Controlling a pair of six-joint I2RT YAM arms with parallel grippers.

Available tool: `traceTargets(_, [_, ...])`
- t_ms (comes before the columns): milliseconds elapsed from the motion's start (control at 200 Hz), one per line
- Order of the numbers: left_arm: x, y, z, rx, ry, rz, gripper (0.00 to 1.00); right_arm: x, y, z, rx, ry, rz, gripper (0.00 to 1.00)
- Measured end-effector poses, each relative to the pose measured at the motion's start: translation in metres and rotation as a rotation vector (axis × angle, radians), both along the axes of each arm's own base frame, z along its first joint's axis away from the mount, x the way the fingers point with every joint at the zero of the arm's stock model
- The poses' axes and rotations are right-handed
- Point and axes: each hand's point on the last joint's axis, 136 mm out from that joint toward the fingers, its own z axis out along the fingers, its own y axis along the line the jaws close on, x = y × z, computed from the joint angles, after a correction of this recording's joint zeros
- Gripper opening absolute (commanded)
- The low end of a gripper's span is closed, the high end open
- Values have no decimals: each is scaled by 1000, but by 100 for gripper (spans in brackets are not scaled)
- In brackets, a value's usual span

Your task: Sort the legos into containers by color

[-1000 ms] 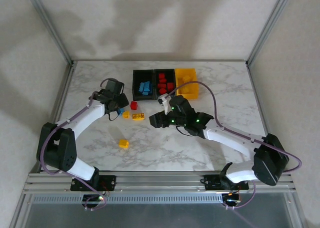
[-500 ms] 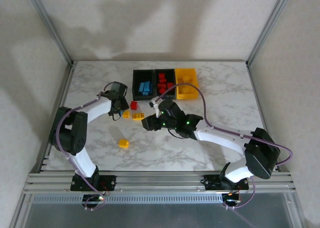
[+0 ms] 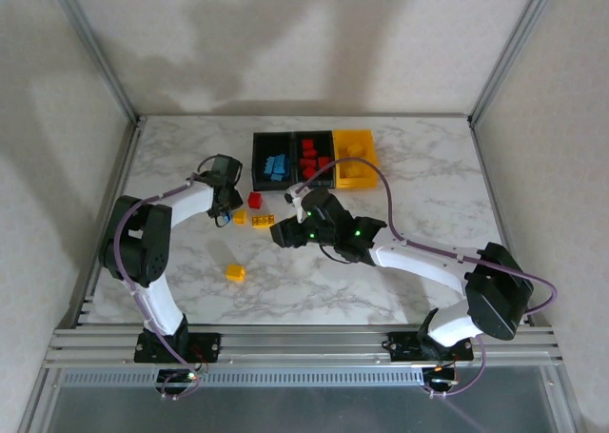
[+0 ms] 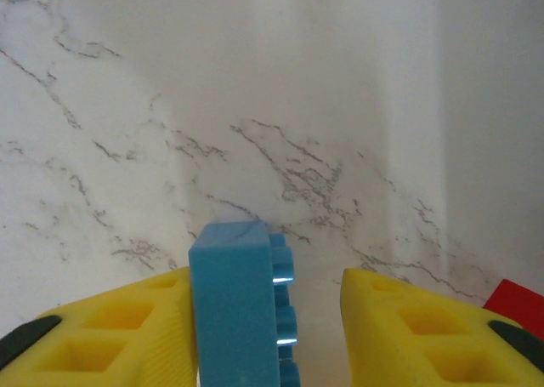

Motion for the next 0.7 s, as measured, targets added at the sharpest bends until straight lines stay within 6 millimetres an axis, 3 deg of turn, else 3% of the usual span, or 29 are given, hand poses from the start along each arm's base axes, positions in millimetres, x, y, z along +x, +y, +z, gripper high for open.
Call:
traceTargets(215, [2,0,1,-1,-6,-1,20,2,-2,-1,-11,-5,-14,58])
traceTargets(431, [0,0,7,0,-8,-4,17,2,-5,6,-2,-17,-22,58])
traceTargets(541, [1,0,22,-6,-31,-3,15,1,-6,11,7,-23,-22,58])
traceTargets(701, [18,-5,64,-28,-118,-5,14,1,-8,19,22,-34,-24,58])
